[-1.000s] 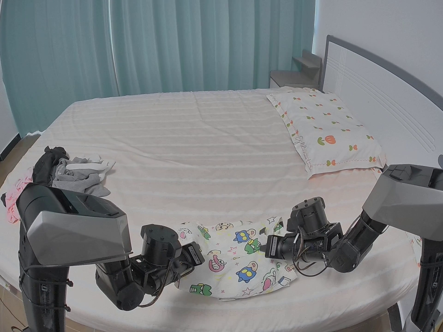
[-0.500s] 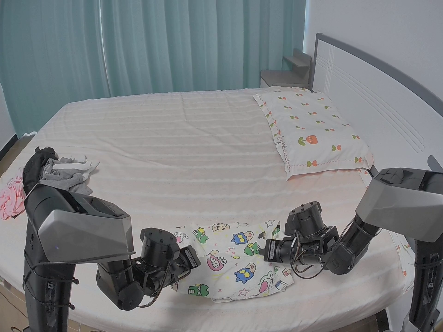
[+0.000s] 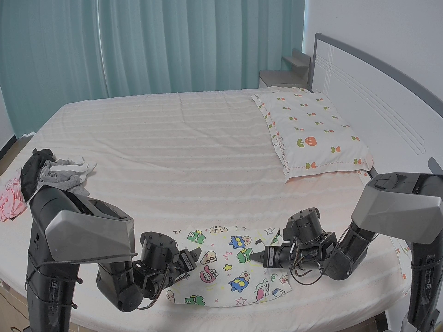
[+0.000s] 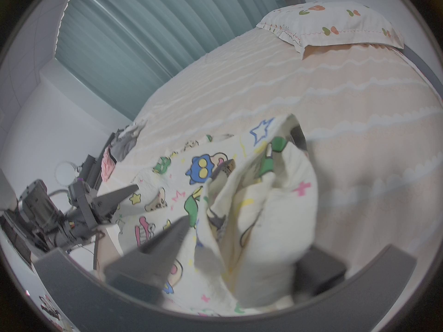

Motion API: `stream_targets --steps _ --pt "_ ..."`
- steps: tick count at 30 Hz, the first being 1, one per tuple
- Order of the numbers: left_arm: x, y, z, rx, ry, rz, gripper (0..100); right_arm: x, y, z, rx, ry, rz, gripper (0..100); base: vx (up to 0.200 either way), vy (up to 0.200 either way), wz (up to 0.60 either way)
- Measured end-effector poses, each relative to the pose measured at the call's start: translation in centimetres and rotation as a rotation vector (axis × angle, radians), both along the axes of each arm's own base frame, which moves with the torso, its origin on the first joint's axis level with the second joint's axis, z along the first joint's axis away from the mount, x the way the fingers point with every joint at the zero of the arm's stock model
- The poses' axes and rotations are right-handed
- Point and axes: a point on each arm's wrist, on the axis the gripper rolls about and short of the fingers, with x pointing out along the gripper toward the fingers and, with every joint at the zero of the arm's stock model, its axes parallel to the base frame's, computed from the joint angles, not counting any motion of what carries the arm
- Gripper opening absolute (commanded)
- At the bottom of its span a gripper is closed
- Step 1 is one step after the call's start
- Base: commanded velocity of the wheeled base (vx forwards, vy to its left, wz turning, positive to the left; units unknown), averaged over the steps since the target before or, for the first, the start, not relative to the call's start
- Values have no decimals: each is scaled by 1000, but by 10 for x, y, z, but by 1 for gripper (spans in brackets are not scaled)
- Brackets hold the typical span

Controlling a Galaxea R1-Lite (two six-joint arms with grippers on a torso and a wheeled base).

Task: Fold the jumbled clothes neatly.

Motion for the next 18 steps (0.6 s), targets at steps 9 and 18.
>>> stream_targets --steps 9,18 --pt "-13 14 -3 140 21 -69 100 -12 -11 -5 -131 17 94 100 0 0 0" --pt "-15 31 9 154 11 -49 100 -18 -22 -5 -250 12 122 100 0 0 0"
